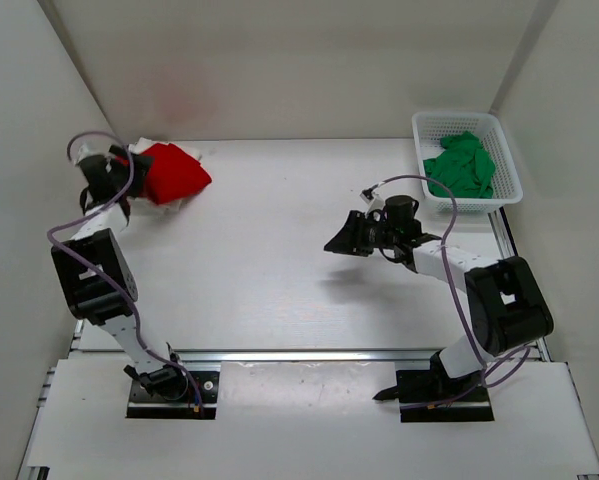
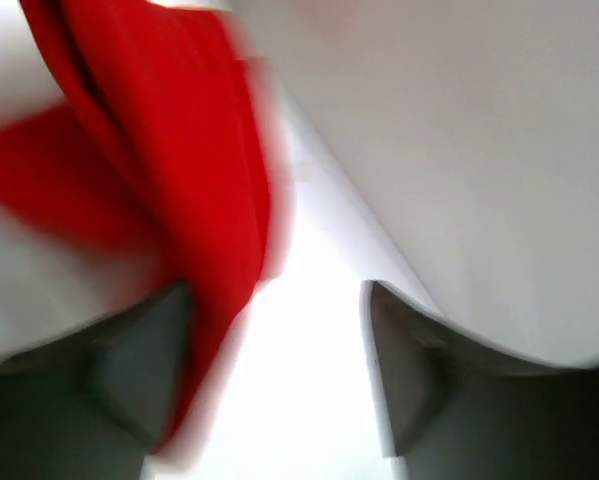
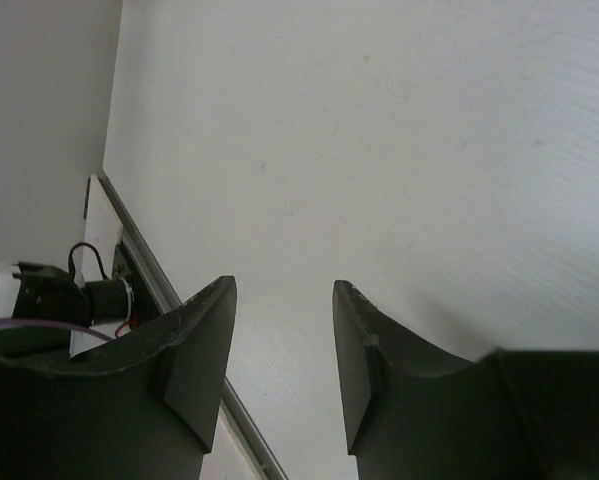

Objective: Fold and stack the t-shirts
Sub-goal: Put the neatly folded tshirt into the corner of the board with the left arm, then grab crumpled tshirt from bin with the right arm

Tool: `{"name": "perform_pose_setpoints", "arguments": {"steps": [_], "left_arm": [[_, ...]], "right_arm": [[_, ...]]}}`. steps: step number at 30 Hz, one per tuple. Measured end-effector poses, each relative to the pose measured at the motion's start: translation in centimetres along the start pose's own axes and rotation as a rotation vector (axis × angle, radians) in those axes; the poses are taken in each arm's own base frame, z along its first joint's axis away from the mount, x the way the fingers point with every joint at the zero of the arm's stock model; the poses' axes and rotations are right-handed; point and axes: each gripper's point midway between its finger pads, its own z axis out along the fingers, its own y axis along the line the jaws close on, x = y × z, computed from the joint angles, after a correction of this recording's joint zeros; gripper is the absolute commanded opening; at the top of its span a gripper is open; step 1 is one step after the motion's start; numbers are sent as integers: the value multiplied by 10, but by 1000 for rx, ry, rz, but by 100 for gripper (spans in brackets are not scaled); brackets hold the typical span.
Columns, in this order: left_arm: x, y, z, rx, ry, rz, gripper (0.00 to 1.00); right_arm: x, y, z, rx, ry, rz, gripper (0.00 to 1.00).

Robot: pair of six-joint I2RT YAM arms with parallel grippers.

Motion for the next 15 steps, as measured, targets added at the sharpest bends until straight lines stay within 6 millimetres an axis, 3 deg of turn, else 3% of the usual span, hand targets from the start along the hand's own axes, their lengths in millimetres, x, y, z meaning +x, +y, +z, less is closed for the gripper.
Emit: {"name": "perform_pose_setpoints", "arguments": {"steps": [1, 4, 7, 9, 11, 14, 15], "left_arm": [[-1, 29, -7, -48, -11, -42, 99], [15, 106, -23, -192, 6, -157, 99], [40, 139, -37, -271, 42, -228, 98], [49, 140, -42, -277, 52, -245, 98], [50, 127, -45, -258, 48, -245, 99], [48, 83, -48, -166, 30, -202, 98], [50, 62, -49, -123, 30, -183, 99]], "right_arm": [[4, 2, 2, -3, 13, -9, 42], [11, 7, 7, -14, 39, -28, 42], [15, 7, 8, -10, 51, -24, 42], [13, 4, 7, -1, 46, -21, 42], [12, 2, 7, 9, 38, -18, 40], [8, -3, 7, 34, 20, -20, 20], [6, -4, 7, 47, 15, -20, 8]]}}
